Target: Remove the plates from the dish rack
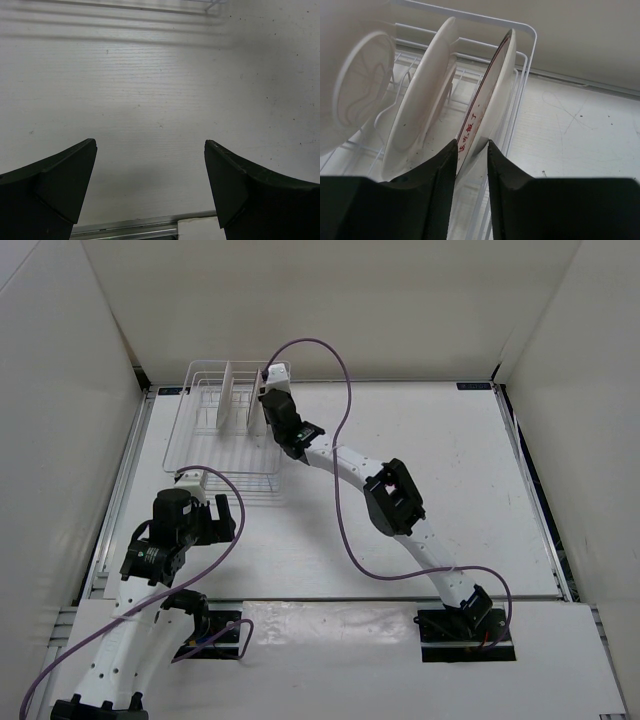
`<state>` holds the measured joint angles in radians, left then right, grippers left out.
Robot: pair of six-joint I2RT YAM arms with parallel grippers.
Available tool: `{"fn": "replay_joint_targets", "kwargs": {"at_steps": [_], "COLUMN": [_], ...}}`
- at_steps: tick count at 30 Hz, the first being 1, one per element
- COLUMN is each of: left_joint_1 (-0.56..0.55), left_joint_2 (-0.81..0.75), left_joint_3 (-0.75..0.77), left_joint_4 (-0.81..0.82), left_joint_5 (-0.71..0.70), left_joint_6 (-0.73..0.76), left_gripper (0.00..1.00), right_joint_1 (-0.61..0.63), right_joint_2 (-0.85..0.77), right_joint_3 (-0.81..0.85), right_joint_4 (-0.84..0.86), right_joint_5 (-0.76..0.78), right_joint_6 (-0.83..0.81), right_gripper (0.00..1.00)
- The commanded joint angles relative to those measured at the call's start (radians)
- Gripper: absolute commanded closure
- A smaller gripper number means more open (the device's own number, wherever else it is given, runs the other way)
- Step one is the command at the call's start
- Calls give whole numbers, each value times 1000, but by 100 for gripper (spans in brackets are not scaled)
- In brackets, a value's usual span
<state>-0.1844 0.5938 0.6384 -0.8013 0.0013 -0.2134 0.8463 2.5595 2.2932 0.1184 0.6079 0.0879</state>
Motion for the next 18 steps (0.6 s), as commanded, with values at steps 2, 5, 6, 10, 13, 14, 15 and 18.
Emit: {"fn": "replay_joint_targets", "kwargs": {"at_steps": [2,5,6,10,13,14,15,18], "left_joint_1": [3,2,2,2,2,3,0,3], "left_joint_2": [-11,-8,-8,-3,1,3,1,0], "left_joint_3": [38,41,41,43,44,46,44,44], "left_joint_4": [-3,-4,-7,-7,-7,-10,-9,-7], "left_joint_5": [6,6,5,5,6,6,6,8], "left_joint_6": [-9,-11,-11,-11,-15,-14,-14,-14], "left_gripper": [1,1,1,1,1,1,1,1], "right_joint_1": [3,5,5,7,8,7,7,11], "right_joint_2": [5,8,7,10,7,5,4,-2], "right_joint_3": [46,40,37,34,32,32,34,29], "right_joint_4": [107,133,147,179,199,213,216,236], "right_joint_5": [44,66,75,96,115,128,130,148], "right_joint_6": [18,22,26,38,42,42,42,36], "right_gripper": [72,81,83,94,100,100,100,100]}}
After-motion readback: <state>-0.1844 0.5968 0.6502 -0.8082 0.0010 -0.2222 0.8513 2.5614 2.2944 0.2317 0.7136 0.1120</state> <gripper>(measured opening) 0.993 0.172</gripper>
